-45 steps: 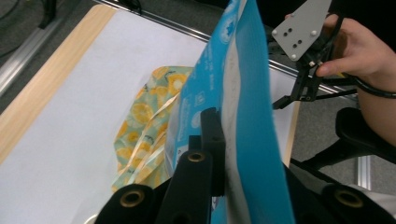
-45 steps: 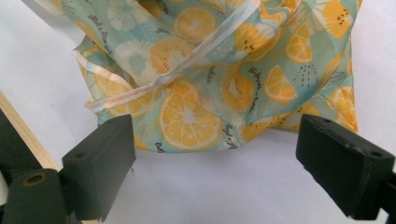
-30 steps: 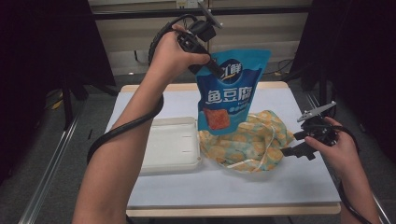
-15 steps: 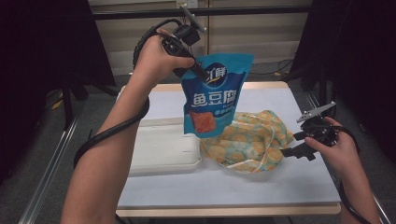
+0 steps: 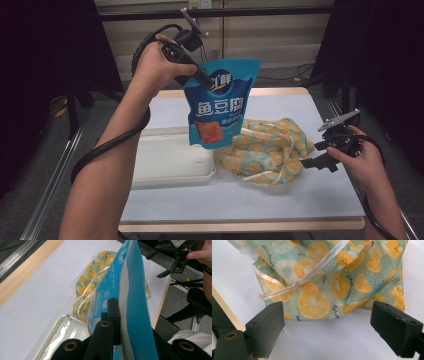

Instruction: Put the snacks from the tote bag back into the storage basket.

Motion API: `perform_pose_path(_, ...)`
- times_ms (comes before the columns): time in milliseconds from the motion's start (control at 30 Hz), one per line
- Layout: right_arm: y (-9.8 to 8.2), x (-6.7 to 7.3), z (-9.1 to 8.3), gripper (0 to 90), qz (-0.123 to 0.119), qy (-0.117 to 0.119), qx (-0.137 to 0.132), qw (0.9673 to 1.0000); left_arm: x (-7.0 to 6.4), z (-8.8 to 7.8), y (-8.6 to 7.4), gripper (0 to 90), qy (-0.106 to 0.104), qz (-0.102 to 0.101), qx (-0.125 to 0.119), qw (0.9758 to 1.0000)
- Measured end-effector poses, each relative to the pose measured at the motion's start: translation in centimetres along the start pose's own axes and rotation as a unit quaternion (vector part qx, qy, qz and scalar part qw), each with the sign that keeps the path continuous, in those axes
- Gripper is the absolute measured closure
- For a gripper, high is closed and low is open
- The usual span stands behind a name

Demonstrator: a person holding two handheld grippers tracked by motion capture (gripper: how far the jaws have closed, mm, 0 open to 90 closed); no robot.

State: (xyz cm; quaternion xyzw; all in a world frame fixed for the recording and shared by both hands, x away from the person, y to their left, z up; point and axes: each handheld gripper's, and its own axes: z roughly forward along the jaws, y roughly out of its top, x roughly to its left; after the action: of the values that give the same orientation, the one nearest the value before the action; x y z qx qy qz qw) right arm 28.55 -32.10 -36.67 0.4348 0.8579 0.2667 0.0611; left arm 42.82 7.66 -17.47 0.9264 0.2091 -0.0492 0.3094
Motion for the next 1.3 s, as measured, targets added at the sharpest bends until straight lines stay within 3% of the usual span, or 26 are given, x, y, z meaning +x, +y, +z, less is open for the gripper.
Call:
perform_pose_path(300,0.1,0.2,0.1,11.2,0.007,0.002,0.000,1.0000,0.6,-0.6,-1.2,90.0,0.003,-0.004,0.001,1.0000)
perform_pose_path(467,0.1,0.2,0.2,11.1,-0.003,0.003,0.005,1.0000,0.8,-0.8,-2.0,90.0,0.004,-0.011,-0.001,0.9999)
perform_pose_path(567,0.2,0.3,0.2,11.1,0.002,0.002,0.004,1.0000,1.0,-1.0,-2.2,90.0,0.008,-0.010,0.001,0.9999)
perform_pose_path(600,0.2,0.3,0.2,11.0,-0.002,0.003,0.002,1.0000,1.2,-1.1,-2.3,90.0,-0.001,0.000,0.009,1.0000)
perform_pose_path(700,0.2,0.3,0.2,10.6,-0.001,0.003,0.002,1.0000,1.1,-1.0,-2.7,90.0,-0.004,-0.008,0.004,1.0000)
perform_pose_path(733,0.2,0.3,0.2,10.5,0.000,0.002,0.001,1.0000,1.2,-1.0,-2.8,90.0,0.005,-0.003,0.005,1.0000)
perform_pose_path(767,0.2,0.3,0.2,10.6,-0.002,0.001,-0.001,1.0000,1.2,-1.0,-2.9,90.0,-0.004,-0.005,0.006,1.0000)
perform_pose_path(900,0.2,0.3,0.2,10.5,0.000,-0.001,0.001,1.0000,1.5,-1.1,-3.4,90.0,-0.001,-0.002,0.007,1.0000)
perform_pose_path(933,0.2,0.3,0.2,10.5,0.001,-0.001,0.001,1.0000,1.4,-1.1,-3.5,90.0,-0.001,-0.012,0.002,0.9999)
perform_pose_path(967,0.2,0.3,0.2,10.5,0.000,0.000,0.001,1.0000,1.5,-1.1,-3.6,90.0,-0.002,-0.001,0.006,1.0000)
perform_pose_path(1067,0.3,0.4,0.2,10.5,-0.003,0.002,0.002,1.0000,1.6,-1.2,-4.1,90.0,0.002,-0.010,0.000,1.0000)
perform_pose_path(1133,0.3,0.4,0.3,10.5,-0.006,0.002,0.002,1.0000,1.8,-1.4,-4.3,90.0,-0.006,-0.005,0.008,0.9999)
perform_pose_path(1300,0.4,0.5,0.3,10.5,-0.006,0.000,0.005,1.0000,2.2,-1.2,-5.0,90.0,-0.001,-0.007,0.007,0.9999)
